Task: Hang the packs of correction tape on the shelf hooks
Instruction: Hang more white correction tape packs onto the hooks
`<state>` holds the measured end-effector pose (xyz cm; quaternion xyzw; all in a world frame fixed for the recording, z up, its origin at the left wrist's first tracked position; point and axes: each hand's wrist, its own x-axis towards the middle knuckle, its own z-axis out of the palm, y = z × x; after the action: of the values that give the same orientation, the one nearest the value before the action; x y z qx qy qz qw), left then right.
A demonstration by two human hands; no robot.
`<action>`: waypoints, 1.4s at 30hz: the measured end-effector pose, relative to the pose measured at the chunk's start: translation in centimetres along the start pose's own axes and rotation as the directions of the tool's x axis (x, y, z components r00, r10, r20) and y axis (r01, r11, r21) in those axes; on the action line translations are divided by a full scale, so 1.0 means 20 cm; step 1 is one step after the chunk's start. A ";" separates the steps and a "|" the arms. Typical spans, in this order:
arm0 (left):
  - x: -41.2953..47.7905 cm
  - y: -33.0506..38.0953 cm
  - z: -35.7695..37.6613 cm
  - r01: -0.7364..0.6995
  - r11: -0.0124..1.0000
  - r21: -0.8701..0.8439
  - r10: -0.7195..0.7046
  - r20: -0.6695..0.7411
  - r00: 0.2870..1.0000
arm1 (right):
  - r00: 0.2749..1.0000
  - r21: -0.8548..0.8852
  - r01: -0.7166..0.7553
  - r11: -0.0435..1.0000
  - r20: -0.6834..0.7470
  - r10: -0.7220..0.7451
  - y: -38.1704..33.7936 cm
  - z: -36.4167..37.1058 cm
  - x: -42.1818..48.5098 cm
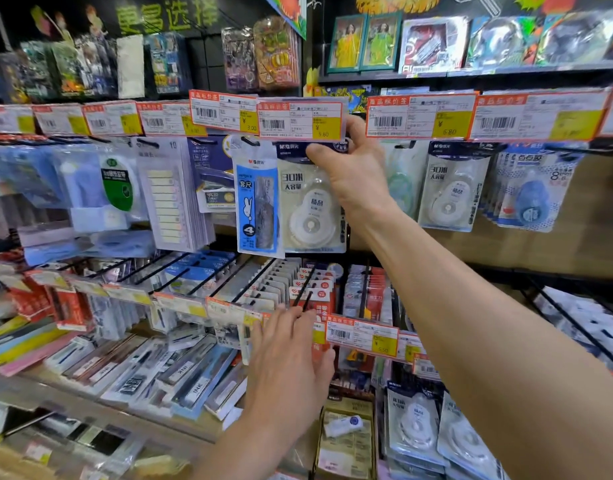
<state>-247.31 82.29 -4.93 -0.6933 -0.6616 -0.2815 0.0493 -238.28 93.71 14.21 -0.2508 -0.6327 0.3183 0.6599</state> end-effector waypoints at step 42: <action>0.00 -0.02 0.03 -0.033 0.999 -0.037 0.031 -0.036 0.999 | 0.998 -0.413 0.061 0.909 0.019 -0.058 0.21 -0.06 0.11</action>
<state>-247.46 82.54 -5.62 -0.6995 -0.6440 -0.3052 0.0526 -237.61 98.18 12.53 -0.3643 -0.6951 0.1581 0.5993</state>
